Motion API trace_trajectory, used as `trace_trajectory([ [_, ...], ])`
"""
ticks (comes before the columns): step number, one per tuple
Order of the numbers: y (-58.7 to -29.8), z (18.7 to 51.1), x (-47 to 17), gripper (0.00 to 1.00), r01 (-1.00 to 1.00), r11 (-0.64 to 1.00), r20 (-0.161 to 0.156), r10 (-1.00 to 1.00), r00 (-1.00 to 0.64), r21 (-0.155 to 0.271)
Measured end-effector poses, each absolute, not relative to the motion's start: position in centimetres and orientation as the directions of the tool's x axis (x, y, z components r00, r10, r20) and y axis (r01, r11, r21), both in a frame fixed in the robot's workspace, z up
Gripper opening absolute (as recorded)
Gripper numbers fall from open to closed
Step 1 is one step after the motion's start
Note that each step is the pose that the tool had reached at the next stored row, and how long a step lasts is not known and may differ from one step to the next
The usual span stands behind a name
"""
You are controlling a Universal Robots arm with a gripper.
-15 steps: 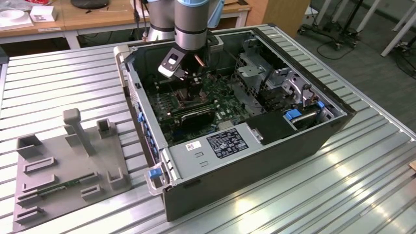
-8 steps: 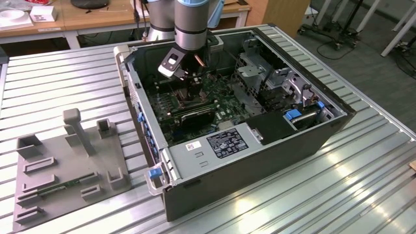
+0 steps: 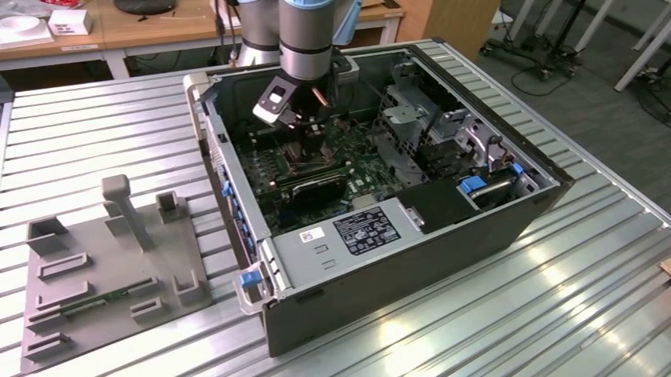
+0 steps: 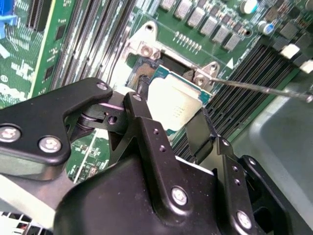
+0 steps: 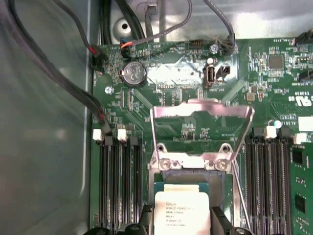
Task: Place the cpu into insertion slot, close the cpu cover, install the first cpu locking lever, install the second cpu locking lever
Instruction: 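Place the cpu into insertion slot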
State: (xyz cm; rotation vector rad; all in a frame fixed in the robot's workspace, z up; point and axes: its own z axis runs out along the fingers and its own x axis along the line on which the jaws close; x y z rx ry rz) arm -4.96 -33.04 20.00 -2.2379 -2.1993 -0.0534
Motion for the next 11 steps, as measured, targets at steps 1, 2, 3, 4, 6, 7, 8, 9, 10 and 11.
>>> trace_trajectory([
  [1, -33.0, 20.0, -5.1, 0.56, 1.000, -0.018, 0.027, 0.999, 0.017, 0.023],
  [2, -33.0, 20.0, -5.3, 0.56, 1.000, -0.018, 0.027, 1.000, 0.017, 0.024],
  [3, -33.0, 20.0, -5.5, 0.56, 1.000, -0.018, 0.027, 0.999, 0.017, 0.025],
  [4, -33.0, 20.0, -5.6, 0.56, 0.999, -0.018, 0.027, 0.999, 0.017, 0.027],
  [6, -33.0, 20.0, -6.0, 0.56, 0.999, -0.018, 0.027, 0.999, 0.017, 0.029],
  [7, -33.0, 20.0, -6.2, 0.56, 0.999, -0.018, 0.027, 1.000, 0.017, 0.029],
  [8, -33.0, 20.0, -6.4, 0.56, 0.999, -0.017, 0.027, 1.000, 0.017, 0.030],
  [9, -33.0, 20.0, -6.5, 0.56, 0.999, -0.017, 0.027, 0.999, 0.017, 0.030],
  [10, -33.0, 20.0, -6.6, 0.56, 0.999, -0.018, 0.027, 0.999, 0.017, 0.030],
  [11, -33.0, 20.0, -6.6, 0.56, 0.999, -0.018, 0.027, 0.999, 0.017, 0.030],
])
